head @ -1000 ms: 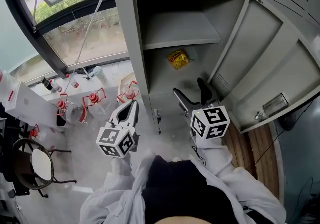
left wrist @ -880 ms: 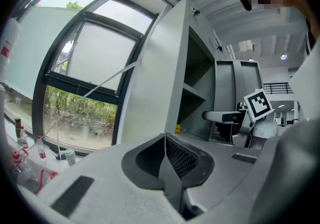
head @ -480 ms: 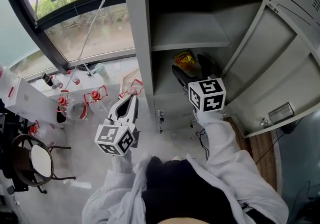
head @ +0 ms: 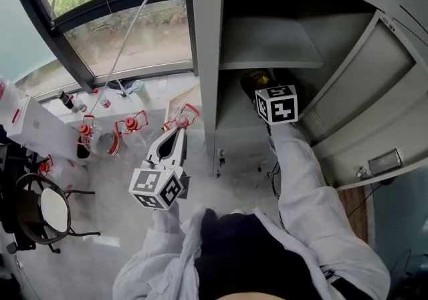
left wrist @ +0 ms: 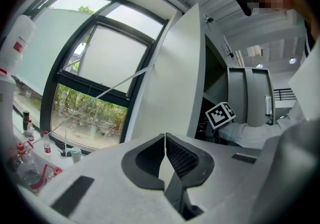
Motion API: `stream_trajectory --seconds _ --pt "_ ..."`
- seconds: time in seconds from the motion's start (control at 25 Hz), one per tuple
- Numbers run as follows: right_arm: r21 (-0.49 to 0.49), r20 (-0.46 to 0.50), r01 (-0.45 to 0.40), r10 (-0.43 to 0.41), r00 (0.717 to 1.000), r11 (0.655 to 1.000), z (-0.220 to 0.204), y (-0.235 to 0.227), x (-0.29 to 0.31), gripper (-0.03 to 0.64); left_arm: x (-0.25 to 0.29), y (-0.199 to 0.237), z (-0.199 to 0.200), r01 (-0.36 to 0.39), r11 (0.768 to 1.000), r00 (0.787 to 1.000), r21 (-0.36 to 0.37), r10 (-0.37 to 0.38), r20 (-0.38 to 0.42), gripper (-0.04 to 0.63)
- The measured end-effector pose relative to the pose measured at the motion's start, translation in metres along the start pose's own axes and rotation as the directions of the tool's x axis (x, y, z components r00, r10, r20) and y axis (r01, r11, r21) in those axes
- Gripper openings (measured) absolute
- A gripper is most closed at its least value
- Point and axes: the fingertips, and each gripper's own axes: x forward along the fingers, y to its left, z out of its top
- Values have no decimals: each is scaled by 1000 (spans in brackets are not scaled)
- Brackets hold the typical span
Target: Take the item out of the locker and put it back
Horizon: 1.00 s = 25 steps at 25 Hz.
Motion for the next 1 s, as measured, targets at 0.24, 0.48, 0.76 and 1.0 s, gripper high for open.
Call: stream_trajectory --seconds 0.24,0.48,0.76,1.0 --pt "25 -98 -20 23 995 999 -18 -5 21 439 0 5 -6 -4 1000 1000 -12 4 -13 14" --pt "26 -220 -46 51 974 999 -35 -9 30 453 2 10 -10 -9 999 1000 -32 8 -18 13" --pt "90 -333 -104 128 934 991 -55 -4 38 460 8 3 -17 8 999 999 -39 -9 -37 12" --pt "94 -331 -109 134 934 990 -55 -4 39 460 9 6 -20 2 999 999 -43 -4 -43 13"
